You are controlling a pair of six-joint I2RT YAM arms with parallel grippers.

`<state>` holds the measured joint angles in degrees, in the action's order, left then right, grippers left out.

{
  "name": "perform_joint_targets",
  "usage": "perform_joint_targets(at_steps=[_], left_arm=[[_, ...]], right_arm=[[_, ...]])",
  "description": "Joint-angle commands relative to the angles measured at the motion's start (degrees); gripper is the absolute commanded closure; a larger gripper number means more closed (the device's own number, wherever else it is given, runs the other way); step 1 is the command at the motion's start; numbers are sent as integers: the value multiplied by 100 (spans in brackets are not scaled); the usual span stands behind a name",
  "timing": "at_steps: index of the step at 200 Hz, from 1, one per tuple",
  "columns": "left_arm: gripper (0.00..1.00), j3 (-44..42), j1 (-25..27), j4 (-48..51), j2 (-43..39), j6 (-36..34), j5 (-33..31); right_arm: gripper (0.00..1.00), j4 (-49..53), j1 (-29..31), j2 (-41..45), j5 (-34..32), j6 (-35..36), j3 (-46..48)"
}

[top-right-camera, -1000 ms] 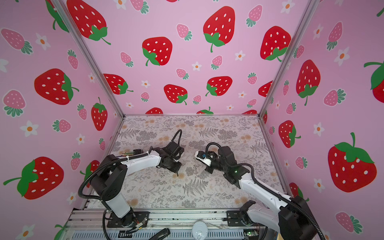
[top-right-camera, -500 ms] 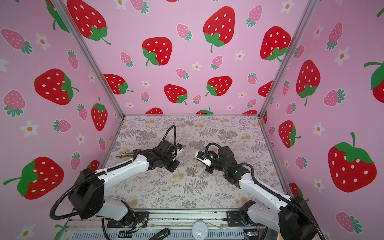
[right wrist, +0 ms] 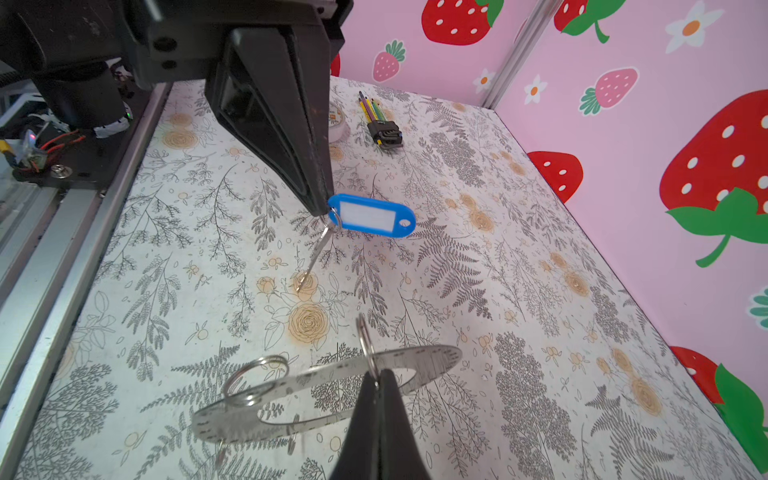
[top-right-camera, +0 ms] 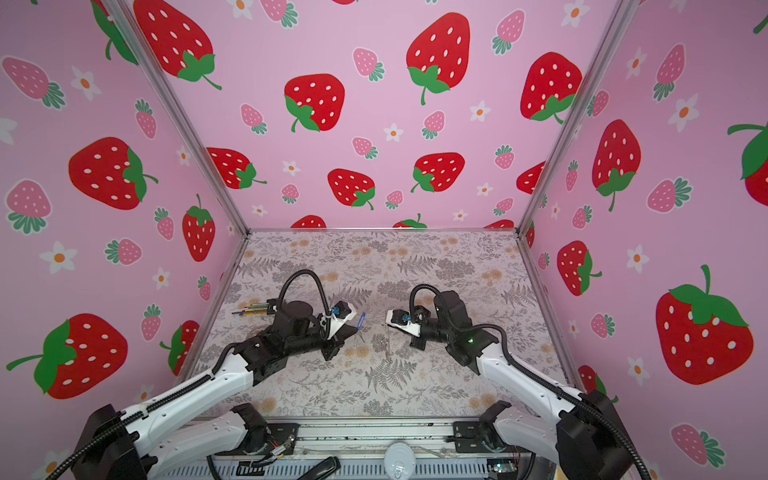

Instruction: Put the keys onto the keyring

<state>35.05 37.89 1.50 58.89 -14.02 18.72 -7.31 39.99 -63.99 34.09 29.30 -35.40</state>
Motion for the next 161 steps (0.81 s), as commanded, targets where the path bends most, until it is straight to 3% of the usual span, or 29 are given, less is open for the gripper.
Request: perform_joint_targets(at_steps=[1, 31, 103, 161], left_arm=[[100, 240, -88, 293, 314, -504, 43], [100, 943, -126, 1331, 1173, -564, -345], [100, 1903, -306, 2198, 2841, -20, -734], [100, 2313, -359, 2427, 3532, 246, -848]], right_arm=[[100, 324, 31, -159, 160, 59, -312], [100, 498, 59, -270, -6, -156, -437], [100, 379, 114, -228, -236, -136, -275], [100, 292, 114, -259, -277, -90, -151]])
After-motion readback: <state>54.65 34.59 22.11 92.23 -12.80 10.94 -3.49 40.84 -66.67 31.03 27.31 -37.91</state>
